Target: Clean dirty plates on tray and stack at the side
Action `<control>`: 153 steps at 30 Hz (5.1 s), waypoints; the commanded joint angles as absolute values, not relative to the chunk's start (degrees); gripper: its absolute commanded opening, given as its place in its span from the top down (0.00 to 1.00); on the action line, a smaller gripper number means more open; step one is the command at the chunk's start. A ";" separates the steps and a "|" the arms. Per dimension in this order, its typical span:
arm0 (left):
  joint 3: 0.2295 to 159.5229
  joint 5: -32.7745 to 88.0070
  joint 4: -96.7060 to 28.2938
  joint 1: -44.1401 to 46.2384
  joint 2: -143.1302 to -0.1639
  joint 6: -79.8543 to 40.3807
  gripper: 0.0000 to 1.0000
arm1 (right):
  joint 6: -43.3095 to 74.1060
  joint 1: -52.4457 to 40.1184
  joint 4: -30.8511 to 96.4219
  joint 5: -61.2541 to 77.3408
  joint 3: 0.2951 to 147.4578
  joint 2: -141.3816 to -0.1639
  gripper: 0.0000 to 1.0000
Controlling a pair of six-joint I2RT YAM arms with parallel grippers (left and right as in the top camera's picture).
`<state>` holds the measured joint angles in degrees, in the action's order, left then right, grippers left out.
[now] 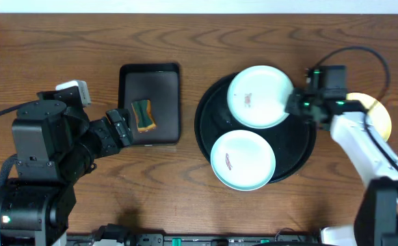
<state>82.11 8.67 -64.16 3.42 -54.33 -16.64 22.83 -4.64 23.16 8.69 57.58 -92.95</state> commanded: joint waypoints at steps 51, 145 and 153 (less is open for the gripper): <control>75.55 2.87 -35.40 3.29 -115.33 -17.98 0.93 | 8.14 -10.22 37.56 14.44 70.32 -93.10 0.59; 89.49 16.51 -19.79 37.15 -124.16 -28.88 0.92 | 8.12 -6.96 30.98 8.19 70.28 -114.74 0.99; 89.49 1.78 -21.37 37.39 -128.66 -25.87 0.93 | 8.10 -7.27 31.92 8.21 70.28 -114.74 0.99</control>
<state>89.32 13.56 -19.09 38.04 -126.37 -27.35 8.56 -7.29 30.35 8.97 71.02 -112.81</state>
